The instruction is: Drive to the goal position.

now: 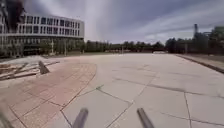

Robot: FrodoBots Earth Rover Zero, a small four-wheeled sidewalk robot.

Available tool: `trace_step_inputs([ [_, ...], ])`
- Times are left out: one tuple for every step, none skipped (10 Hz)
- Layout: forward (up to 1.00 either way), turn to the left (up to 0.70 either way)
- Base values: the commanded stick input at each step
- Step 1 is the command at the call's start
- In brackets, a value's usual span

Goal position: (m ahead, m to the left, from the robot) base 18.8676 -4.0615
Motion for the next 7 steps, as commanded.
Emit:
trace_step_inputs([
  [0.5, 0.0],
  [0.5, 0.0],
  [0.5, 0.0],
  [0.5, 0.0],
  [0.5, 0.0],
  [0.5, 0.0],
  [0.5, 0.0],
])
